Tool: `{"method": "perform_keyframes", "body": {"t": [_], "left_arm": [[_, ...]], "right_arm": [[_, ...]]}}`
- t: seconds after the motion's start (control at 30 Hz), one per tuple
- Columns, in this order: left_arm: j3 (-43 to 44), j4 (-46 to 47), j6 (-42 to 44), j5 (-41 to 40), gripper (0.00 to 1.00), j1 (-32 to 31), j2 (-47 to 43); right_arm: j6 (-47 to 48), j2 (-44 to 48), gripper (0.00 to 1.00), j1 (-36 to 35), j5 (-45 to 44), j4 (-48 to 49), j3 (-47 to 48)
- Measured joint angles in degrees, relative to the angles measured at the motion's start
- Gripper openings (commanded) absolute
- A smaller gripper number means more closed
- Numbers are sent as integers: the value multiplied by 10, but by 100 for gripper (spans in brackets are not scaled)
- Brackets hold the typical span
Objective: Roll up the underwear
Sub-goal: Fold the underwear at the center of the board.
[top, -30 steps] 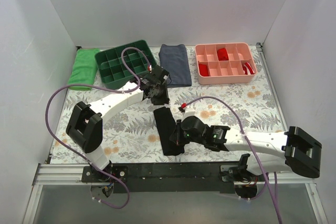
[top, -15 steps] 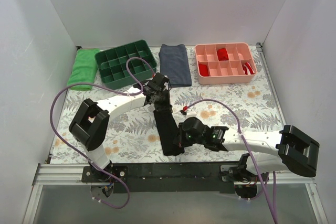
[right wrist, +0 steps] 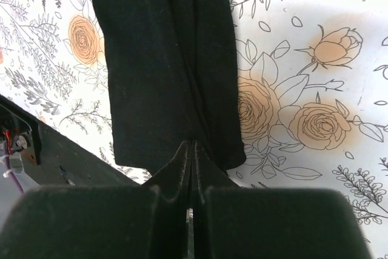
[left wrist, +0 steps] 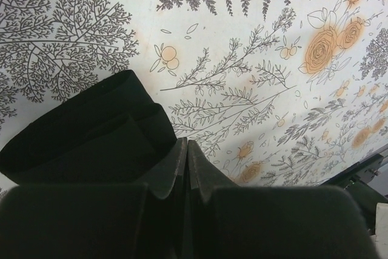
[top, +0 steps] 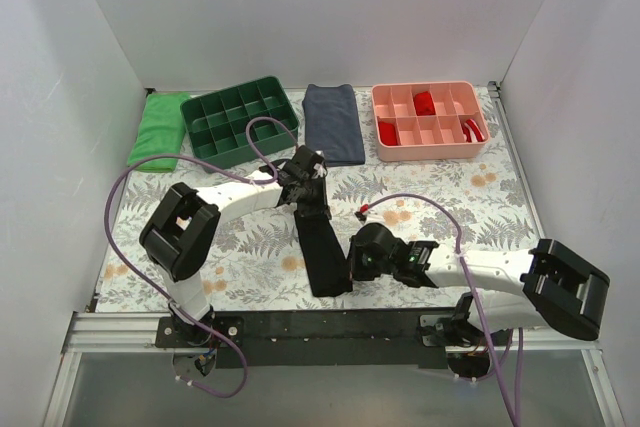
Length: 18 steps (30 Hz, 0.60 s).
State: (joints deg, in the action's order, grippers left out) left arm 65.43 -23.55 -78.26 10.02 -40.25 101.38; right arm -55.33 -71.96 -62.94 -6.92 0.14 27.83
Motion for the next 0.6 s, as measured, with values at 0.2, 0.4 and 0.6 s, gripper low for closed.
{"method": "perform_keyframes", "body": {"t": [0.2,0.4,0.6], "left_arm": [[0,21,6,-1,6,0,6],[9,22,18,-9,15,0,-15],[11,26,23,-36,23,0,-91]], "right_arm": [[0,-36,1,8,22,9,9],[2,-60,1,9,35,8,29],[15,-52,4,9,34,5,29]]}}
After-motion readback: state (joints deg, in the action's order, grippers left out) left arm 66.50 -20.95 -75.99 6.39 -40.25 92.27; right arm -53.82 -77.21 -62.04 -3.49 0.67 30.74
